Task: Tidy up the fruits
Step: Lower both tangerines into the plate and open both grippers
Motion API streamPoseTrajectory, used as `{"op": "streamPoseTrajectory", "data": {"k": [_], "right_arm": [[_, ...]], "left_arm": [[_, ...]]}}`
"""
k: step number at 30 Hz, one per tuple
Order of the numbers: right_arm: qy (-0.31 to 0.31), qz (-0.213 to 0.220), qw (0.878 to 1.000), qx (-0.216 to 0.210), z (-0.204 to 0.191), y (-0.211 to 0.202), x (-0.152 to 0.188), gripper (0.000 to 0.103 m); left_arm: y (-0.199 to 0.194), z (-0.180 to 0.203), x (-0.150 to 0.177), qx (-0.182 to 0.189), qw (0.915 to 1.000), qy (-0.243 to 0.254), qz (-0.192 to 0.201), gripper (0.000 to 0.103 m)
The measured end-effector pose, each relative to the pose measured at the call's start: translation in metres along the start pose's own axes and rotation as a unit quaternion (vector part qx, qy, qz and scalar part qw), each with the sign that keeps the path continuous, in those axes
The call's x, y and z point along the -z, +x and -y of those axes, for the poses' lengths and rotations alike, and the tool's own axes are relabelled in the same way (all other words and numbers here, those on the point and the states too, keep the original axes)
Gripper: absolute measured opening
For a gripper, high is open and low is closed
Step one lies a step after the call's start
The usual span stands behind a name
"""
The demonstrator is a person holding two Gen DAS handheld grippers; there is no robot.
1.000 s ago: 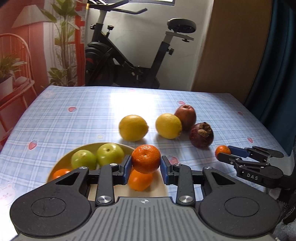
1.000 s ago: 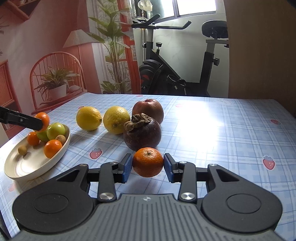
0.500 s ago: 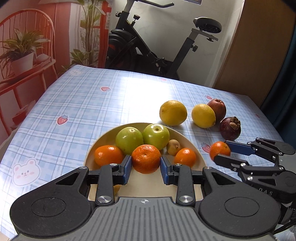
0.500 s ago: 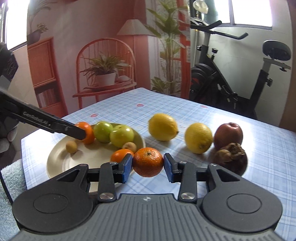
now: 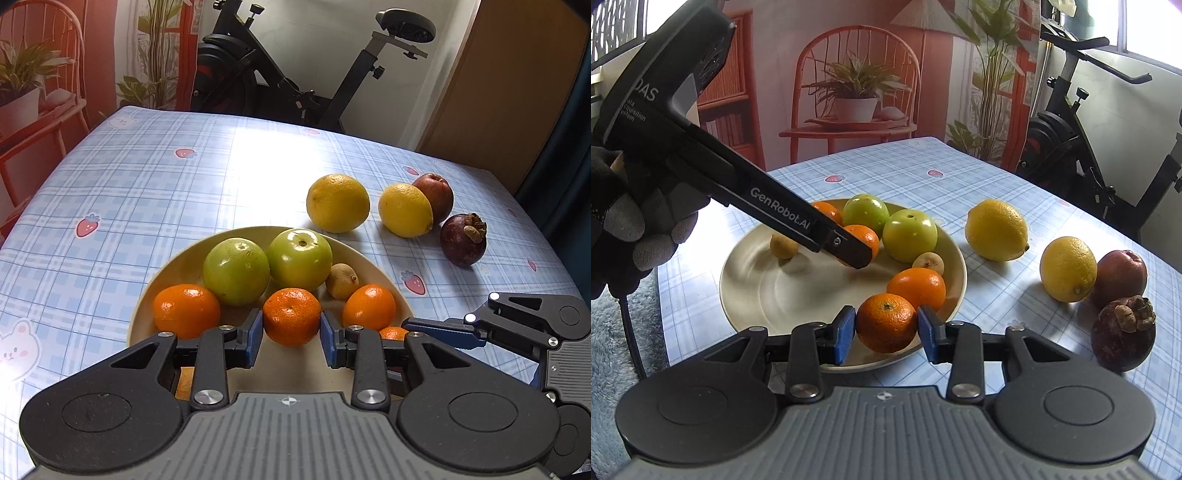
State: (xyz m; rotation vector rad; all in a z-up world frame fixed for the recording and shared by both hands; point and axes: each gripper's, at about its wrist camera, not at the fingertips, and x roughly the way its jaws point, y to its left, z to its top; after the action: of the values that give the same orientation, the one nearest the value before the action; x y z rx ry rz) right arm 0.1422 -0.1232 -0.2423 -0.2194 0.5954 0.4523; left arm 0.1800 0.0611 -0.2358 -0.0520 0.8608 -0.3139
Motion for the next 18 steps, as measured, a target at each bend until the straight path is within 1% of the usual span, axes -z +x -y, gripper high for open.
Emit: {"op": "streamPoseTrajectory", "data": {"k": [5, 15, 18], "right_arm": [[-0.013, -0.008, 1.000, 0.004, 0.000, 0.008, -0.002, 0.040], [-0.019, -0.015, 1.000, 0.008, 0.001, 0.012, -0.004, 0.039], [-0.017, -0.012, 1.000, 0.011, 0.001, 0.011, -0.004, 0.040]], "left_arm": [[0.009, -0.002, -0.002, 0.008, 0.9999, -0.010, -0.005, 0.035], [0.017, 0.001, -0.006, 0.028, 0.9995, -0.011, -0.008, 0.036], [0.018, 0.001, -0.006, 0.030, 0.9994, -0.015, -0.006, 0.038]]}}
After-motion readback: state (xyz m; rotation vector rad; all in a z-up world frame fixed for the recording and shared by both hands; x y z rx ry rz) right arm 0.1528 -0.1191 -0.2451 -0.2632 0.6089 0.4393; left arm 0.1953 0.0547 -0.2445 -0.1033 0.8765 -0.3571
